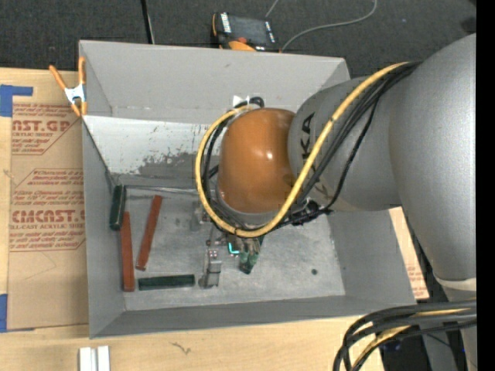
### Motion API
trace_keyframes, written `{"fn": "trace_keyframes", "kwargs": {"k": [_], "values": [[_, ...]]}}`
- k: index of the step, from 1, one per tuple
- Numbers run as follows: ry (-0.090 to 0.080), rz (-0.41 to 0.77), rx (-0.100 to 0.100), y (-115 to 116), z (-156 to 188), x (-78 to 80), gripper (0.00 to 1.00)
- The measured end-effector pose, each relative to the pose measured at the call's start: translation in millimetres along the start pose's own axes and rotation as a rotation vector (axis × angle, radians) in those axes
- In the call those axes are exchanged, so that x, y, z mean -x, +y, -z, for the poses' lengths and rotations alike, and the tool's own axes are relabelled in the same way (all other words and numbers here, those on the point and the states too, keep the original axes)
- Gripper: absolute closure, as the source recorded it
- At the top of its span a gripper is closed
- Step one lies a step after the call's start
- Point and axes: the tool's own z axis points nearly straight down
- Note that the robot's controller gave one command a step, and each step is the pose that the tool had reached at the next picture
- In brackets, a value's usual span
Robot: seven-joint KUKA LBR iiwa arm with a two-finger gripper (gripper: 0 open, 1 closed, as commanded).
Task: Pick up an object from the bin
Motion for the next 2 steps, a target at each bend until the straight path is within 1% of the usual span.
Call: {"fn": "trace_keyframes", "kwargs": {"k": [1, 2], "values": [[-0.013, 0.033, 0.005, 62.7, -78.1, -21.2, 0.0], [-0.01, 0.349, 0.001, 98.0, -45.1, -21.8, 0.0]]}}
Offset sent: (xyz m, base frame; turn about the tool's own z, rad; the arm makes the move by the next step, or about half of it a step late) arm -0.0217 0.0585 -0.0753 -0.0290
